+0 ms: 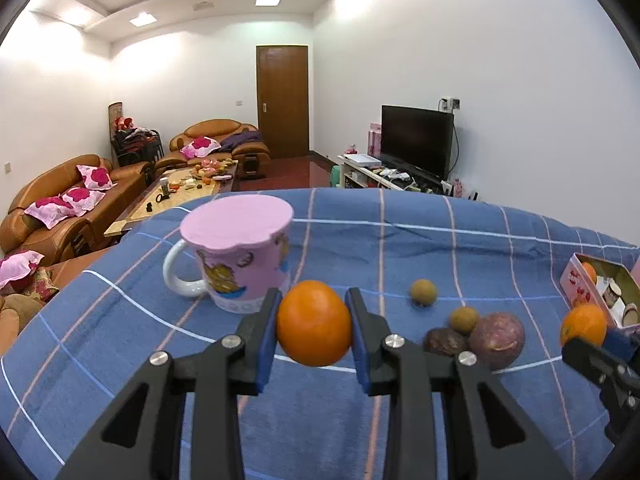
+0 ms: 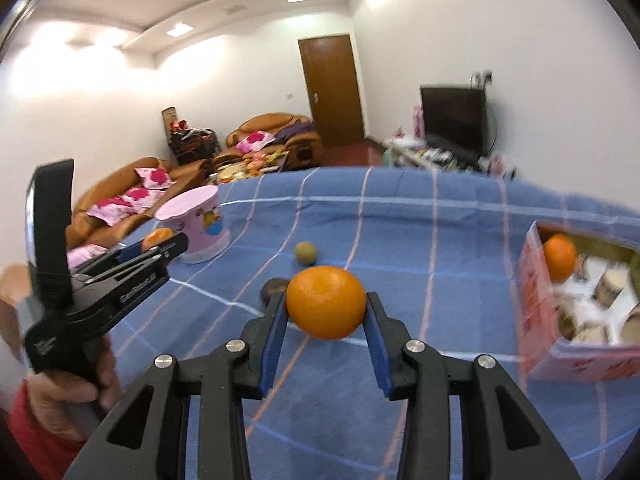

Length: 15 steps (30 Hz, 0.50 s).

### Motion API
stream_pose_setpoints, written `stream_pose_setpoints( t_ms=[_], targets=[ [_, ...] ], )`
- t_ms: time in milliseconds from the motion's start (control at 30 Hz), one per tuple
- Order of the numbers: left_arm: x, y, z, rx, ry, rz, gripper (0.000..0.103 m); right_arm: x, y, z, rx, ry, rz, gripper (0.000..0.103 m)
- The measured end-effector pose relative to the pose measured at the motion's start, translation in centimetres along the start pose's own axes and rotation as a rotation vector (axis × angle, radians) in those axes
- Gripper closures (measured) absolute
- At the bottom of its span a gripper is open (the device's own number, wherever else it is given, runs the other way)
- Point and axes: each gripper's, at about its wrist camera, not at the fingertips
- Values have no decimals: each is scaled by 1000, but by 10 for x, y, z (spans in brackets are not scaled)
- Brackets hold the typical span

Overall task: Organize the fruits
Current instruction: 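Grasp an orange with the left tool while the right tool grasps another orange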

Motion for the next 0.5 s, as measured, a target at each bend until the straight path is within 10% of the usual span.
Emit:
stream_pose_setpoints(
  t_ms=[500],
  targets=[
    [9,12,-38,-38,-60,-1,69,4,9,-14,84,84,-52,63]
  ],
)
Point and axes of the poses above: each gripper's, at about its wrist camera, not at the fingertips, and y roughly against the way its jaws point, z to its left, x to its underside, and after that the axes turned 12 degrees about x, right-handed
